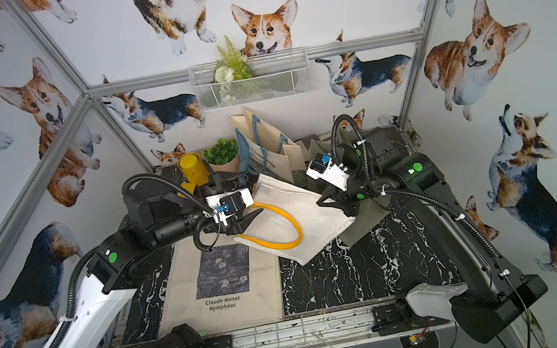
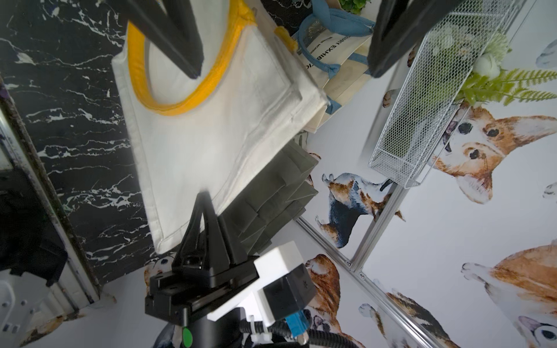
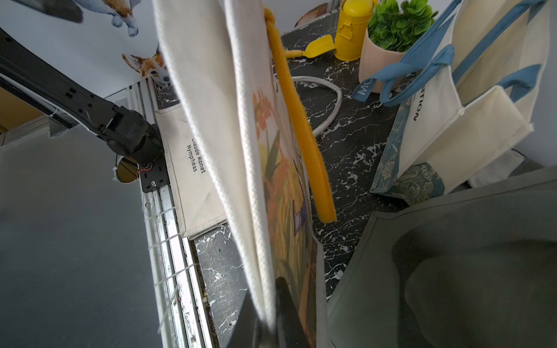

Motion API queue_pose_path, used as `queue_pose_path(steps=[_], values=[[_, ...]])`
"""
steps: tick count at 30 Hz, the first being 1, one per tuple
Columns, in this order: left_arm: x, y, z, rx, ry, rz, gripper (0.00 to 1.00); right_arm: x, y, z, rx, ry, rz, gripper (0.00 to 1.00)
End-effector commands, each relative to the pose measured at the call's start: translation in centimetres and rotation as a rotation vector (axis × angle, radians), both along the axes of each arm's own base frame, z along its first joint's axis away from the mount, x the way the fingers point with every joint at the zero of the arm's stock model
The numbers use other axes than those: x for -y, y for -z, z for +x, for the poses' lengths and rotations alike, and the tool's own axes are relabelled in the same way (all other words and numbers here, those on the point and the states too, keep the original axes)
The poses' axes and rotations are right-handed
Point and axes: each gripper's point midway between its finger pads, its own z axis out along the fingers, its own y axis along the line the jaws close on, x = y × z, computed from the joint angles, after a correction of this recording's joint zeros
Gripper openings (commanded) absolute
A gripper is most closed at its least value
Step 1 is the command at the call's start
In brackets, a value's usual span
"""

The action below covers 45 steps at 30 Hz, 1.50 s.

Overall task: Put away the canvas bag
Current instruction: Press the canvas bag.

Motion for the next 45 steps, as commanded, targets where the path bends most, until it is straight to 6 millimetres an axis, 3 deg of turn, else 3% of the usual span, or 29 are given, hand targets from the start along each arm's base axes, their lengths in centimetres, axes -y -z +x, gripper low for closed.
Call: queue_pose_path(steps=[1, 8, 16, 20, 23, 26, 28, 30, 33, 35, 38, 42, 45], values=[[1.4, 1.7, 0.3, 0.044, 0.040, 0.156, 0.91, 0.3, 0.9, -0.1, 0.033, -0.022, -0.088, 0.00], [4.9, 2.5, 1.7, 0.009, 0.086, 0.197, 0.93, 0.7, 1.0, 0.4, 0.092, -0.024, -0.174, 0.00], [5.3, 6.7, 1.5, -0.171, 0.097, 0.307, 0.85, 0.5, 0.8, 1.1, 0.142, -0.027, -0.178, 0.00], [5.5, 8.8, 2.4, -0.198, 0.068, 0.347, 0.75, 0.2, 0.8, 1.6, 0.169, -0.027, -0.177, 0.00], [5.4, 9.5, 3.2, -0.198, 0.039, 0.364, 0.59, 0.1, 0.6, 1.8, 0.183, -0.030, -0.172, 0.00], [5.6, 9.1, 3.7, -0.169, 0.025, 0.337, 0.32, 0.0, 0.7, 1.8, 0.197, -0.028, -0.167, 0.00], [5.8, 8.4, 3.9, -0.144, 0.015, 0.297, 0.11, 0.1, 1.3, 1.8, 0.200, -0.022, -0.165, 0.09], [5.9, 7.7, 4.1, -0.125, 0.010, 0.254, 0.00, 0.1, 2.0, 1.7, 0.189, -0.018, -0.156, 0.26], [5.6, 6.4, 4.1, -0.114, 0.016, 0.147, 0.00, 0.1, 3.2, 1.3, 0.165, 0.001, -0.123, 0.56], [5.3, 5.2, 3.7, -0.113, 0.037, 0.048, 0.00, 0.1, 4.3, 1.2, 0.151, 0.010, -0.099, 0.62], [4.5, 3.1, 3.2, -0.115, 0.054, -0.098, 0.00, 0.1, 4.4, 1.0, 0.160, 0.042, -0.018, 0.66], [3.3, 2.1, 3.3, -0.157, 0.042, -0.192, 0.00, 0.1, 2.7, 1.4, 0.195, 0.089, 0.120, 0.66], [2.8, 2.0, 3.3, -0.173, 0.027, -0.223, 0.00, 0.0, 1.6, 1.3, 0.217, 0.088, 0.182, 0.56]])
